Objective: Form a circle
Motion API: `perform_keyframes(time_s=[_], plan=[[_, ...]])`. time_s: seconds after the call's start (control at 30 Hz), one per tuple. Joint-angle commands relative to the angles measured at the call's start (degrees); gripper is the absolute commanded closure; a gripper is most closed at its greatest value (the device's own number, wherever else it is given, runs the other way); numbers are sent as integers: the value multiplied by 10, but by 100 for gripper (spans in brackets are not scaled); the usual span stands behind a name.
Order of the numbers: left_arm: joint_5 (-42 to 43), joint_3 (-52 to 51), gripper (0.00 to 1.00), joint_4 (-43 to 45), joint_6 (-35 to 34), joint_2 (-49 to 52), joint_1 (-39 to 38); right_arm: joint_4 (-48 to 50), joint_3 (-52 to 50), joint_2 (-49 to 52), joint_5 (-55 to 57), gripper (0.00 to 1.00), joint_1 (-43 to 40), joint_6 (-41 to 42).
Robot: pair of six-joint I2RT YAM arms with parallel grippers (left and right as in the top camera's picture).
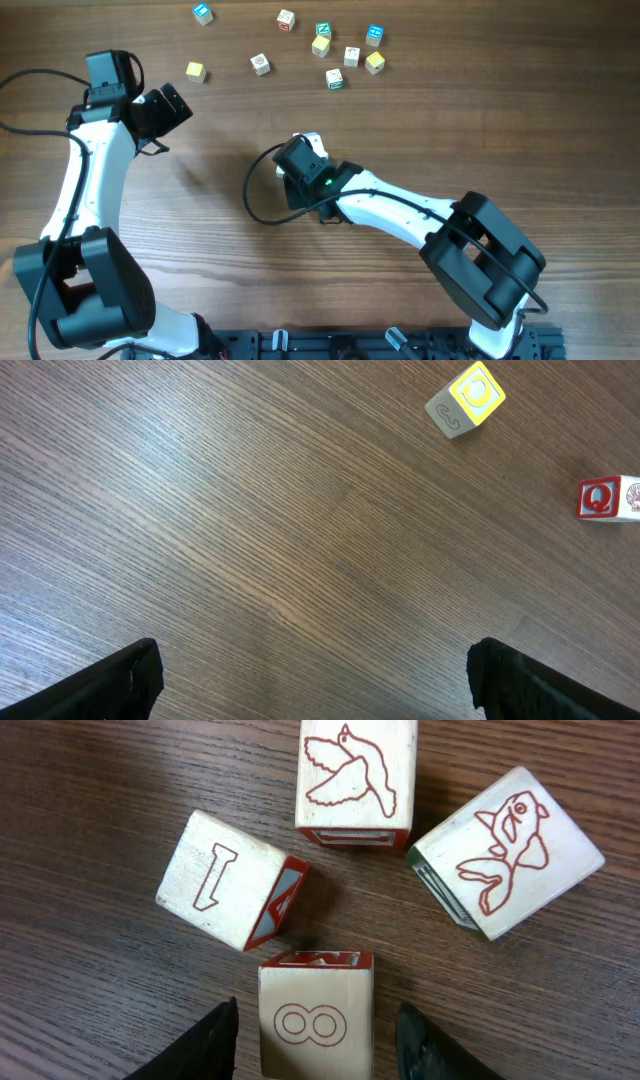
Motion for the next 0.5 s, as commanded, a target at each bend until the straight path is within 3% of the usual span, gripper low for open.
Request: perform_keyframes(time_s=[0.0, 0.27, 0.47], plan=[[1, 3, 0, 0, -7, -5, 1, 5, -4, 11, 9, 49, 3, 0], [1, 3, 0, 0, -7, -5, 1, 5, -4, 11, 9, 50, 3, 0], [1, 3, 0, 0, -7, -5, 1, 21, 0, -2, 13, 46, 3, -30]])
